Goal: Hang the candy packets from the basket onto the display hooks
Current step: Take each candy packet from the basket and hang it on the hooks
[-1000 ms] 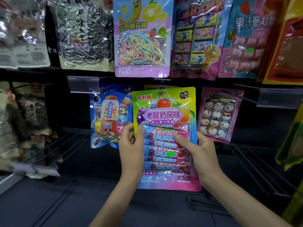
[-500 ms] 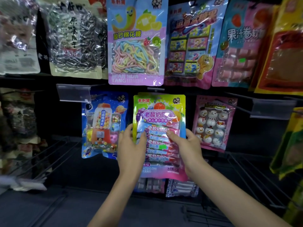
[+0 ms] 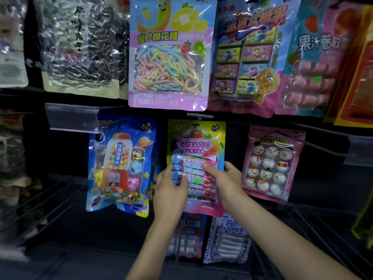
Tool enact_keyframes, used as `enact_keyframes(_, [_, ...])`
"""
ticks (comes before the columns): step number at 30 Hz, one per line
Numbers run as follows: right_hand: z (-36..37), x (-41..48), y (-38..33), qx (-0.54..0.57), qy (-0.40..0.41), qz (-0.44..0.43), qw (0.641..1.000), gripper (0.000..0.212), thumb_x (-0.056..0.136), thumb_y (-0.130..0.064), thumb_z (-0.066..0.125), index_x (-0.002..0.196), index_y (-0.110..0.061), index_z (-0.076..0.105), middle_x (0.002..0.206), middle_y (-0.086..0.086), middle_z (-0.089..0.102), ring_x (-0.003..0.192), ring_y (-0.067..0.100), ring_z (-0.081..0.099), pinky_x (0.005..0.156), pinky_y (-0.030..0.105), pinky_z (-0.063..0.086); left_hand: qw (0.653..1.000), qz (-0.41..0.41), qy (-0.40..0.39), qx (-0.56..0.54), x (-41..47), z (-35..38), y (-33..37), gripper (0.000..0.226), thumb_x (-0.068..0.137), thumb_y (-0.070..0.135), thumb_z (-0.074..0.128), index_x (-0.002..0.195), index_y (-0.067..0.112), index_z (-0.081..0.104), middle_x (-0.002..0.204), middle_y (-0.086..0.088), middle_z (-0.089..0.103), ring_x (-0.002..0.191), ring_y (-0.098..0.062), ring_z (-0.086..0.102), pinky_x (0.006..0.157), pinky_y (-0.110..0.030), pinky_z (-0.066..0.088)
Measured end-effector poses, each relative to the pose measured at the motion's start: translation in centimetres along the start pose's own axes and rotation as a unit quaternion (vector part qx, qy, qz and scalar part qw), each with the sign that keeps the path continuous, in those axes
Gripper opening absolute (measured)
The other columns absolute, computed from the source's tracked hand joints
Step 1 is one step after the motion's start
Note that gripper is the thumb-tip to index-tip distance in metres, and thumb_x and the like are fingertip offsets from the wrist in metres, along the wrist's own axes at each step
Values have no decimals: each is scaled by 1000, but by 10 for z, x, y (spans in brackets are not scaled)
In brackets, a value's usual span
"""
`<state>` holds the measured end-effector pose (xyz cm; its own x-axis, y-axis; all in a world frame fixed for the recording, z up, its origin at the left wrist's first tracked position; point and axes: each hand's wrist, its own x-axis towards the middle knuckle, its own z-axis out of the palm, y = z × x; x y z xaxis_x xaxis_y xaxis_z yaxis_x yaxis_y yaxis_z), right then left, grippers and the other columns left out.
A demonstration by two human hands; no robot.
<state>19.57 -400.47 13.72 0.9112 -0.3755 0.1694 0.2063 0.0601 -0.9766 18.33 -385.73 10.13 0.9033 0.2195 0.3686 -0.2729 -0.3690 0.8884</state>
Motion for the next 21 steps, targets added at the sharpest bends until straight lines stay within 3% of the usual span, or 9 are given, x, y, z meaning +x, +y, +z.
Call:
enact_keyframes(3, [5, 15, 12, -43, 22, -23, 999, 26, 84, -25, 87, 100, -14, 70, 89, -2, 74, 73, 10, 69, 52, 15, 49, 1000, -7, -11, -27, 10, 5, -8, 75, 89, 57, 58, 158, 39, 36, 157, 5, 46, 139, -20, 50, 111, -51, 48])
enact_keyframes(7, [10, 34, 24, -99, 43, -68, 992, 28, 85, -30, 86, 104, -17, 70, 90, -8, 73, 80, 8, 68, 65, 22, 48, 999, -18, -29, -37, 23, 9, -14, 75, 101, 39, 64, 164, 34, 24, 168, 4, 30, 153, -20, 32, 122, -42, 33])
enact_keyframes(10, [13, 47, 30, -128, 50, -78, 987, 27, 91, -32, 81, 111, -18, 69, 90, -10, 70, 76, 4, 66, 64, 23, 48, 998, -14, -41, -47, 26, 15, -19, 73, 99, 36, 66, 162, 37, 29, 163, 5, 37, 148, -18, 40, 120, -42, 38])
enact_keyframes(14, [14, 60, 35, -143, 62, -88, 984, 26, 95, -33, 76, 113, -20, 64, 91, -14, 65, 81, 6, 63, 76, 30, 49, 997, -11, -50, -55, 31, 28, -31, 72, 86, 51, 60, 155, 44, 40, 151, 11, 52, 136, -8, 52, 114, -42, 47])
enact_keyframes(18, [11, 64, 33, -147, 85, -97, 981, 35, 92, -35, 79, 114, -22, 55, 88, -15, 59, 73, -3, 54, 59, 20, 40, 998, -4, -46, -47, 31, 30, -27, 69, 98, 25, 64, 160, 35, 34, 155, 8, 45, 136, -10, 48, 110, -30, 43])
enact_keyframes(21, [9, 63, 36, -147, 85, -107, 980, 37, 89, -33, 82, 113, -22, 55, 88, -14, 61, 74, -2, 58, 59, 17, 42, 999, 13, -38, -26, 32, 35, -31, 65, 98, 25, 64, 157, 36, 40, 150, 6, 47, 132, -15, 53, 103, -31, 46])
